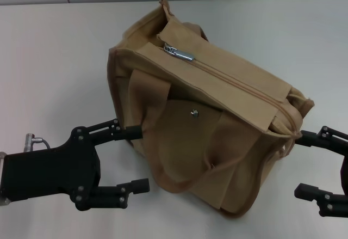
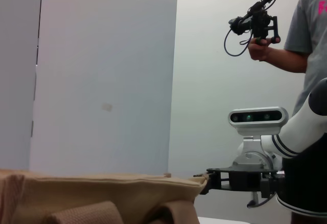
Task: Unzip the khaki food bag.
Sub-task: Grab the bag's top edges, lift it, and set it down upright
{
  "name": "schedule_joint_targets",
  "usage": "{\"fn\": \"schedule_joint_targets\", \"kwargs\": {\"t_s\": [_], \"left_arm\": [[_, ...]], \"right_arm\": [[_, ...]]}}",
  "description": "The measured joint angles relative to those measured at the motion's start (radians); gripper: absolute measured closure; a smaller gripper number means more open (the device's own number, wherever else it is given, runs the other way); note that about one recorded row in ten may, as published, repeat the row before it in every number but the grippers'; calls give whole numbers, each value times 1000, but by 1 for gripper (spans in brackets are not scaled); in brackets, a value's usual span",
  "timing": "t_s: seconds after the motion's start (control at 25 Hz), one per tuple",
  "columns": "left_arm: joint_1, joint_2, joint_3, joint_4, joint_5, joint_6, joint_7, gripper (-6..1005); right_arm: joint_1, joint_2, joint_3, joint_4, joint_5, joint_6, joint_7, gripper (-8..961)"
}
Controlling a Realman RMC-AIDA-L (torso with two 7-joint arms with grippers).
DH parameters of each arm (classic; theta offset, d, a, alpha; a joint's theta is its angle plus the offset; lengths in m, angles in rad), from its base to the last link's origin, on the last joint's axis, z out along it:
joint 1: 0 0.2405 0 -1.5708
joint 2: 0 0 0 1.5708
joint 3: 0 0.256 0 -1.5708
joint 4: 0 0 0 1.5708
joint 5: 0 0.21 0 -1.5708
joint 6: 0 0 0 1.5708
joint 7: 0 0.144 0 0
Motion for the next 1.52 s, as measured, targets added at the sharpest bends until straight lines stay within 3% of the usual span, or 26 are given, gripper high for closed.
{"fn": "schedule_joint_targets", "kwargs": {"t_s": [0.64, 0.68, 0.72, 0.84, 0.88, 1.04, 1.08, 1.24, 1.52], "left_arm": [[-5, 0, -4, 4, -5, -1, 11, 177], [23, -1, -182, -9, -6, -9, 91, 178], [38, -14, -335, -30, -6, -62, 115, 179], [38, -17, -373, -41, -6, -86, 118, 183], [3, -16, -400, -107, -2, -161, 127, 184], [-35, -19, -360, -136, 1, -209, 138, 190], [-82, -22, -319, -189, -1, -243, 173, 191], [-136, -21, -299, -251, -1, -244, 204, 196], [-163, -22, -292, -278, -4, -250, 207, 205]], "right_arm": [[7, 0, 28, 0, -32, -14, 7, 108], [-2, 0, 53, 0, -14, -20, 5, 108], [-2, 0, 53, 0, -14, -20, 5, 108], [-16, -1, 77, 0, 26, -29, -10, 108], [-21, -1, 79, 0, 40, -30, -16, 108], [-31, -5, 80, 0, 79, -35, -23, 108], [-31, -6, 80, 0, 81, -35, -23, 108], [-31, -7, 80, 0, 82, -36, -23, 108], [-32, -7, 80, 0, 83, -29, -24, 108]]}}
